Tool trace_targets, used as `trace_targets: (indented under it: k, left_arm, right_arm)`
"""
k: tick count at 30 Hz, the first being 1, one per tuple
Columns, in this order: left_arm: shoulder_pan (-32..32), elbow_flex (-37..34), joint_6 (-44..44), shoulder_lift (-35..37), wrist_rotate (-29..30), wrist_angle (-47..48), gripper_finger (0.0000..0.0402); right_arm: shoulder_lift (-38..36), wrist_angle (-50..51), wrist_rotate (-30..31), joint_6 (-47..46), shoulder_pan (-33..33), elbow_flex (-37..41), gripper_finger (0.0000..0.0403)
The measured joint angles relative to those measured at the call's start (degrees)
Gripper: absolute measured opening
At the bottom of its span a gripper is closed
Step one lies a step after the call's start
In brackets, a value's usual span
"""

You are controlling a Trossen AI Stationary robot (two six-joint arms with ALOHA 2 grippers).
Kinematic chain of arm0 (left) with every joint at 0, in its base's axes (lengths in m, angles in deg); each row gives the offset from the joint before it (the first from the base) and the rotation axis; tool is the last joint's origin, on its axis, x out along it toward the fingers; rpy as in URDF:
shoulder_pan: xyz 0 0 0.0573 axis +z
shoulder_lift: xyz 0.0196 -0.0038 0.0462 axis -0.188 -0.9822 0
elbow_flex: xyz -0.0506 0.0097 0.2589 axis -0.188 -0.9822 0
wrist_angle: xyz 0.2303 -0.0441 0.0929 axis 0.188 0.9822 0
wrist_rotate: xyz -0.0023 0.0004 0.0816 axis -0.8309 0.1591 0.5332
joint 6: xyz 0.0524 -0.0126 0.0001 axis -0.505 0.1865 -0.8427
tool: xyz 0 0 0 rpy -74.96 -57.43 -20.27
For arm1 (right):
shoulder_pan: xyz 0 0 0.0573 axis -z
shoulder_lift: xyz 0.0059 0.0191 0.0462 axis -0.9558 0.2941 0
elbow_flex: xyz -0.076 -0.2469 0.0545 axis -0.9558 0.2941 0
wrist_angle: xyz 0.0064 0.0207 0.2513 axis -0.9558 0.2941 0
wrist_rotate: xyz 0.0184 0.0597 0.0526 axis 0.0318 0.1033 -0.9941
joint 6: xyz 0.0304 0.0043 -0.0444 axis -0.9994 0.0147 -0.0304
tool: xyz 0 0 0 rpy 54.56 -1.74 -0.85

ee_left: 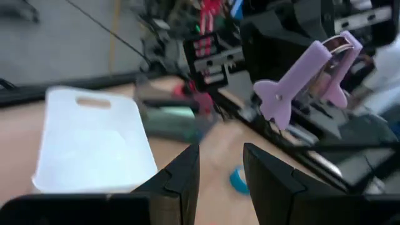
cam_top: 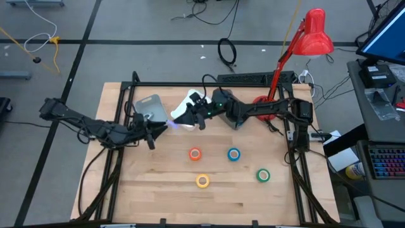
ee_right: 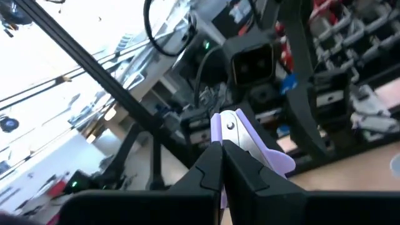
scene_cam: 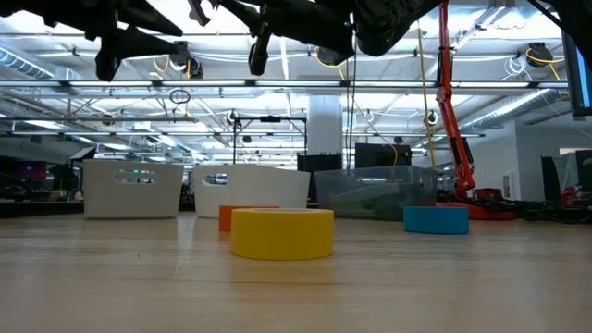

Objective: Pick and place Stapler, Stapler remover, tape
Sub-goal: Put the purple staple remover into the gray bin

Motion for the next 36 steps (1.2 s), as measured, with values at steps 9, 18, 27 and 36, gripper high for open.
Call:
trace_targets:
  k: [9, 18, 27, 36]
  left_arm:
    - [0.00, 0.00, -5.44, -6.56, 10.73, -9.41, 0.0127]
    - [-0.06, 0.00, -7.37, -6.69, 14.97, -11.10, 0.0127]
    - [0.35, 0.00, -17.91, -6.66, 17.93, -18.47, 0.0127]
    - [2.20, -0.02, -24.48, -7.33, 17.99, -20.63, 0.0127]
  right_arm:
    - [-0.02, -1.99, 5.32, 5.19, 0.03, 0.00, 0.0000]
    - [-0.03, -3.26, 9.69, 9.65, 0.24, 0.00, 0.0000]
    - [-0.04, -3.80, 15.86, 14.32, 0.13, 0.00, 0.0000]
    - [-0.04, -7.39, 20.41, 15.84, 0.11, 0.00, 0.0000]
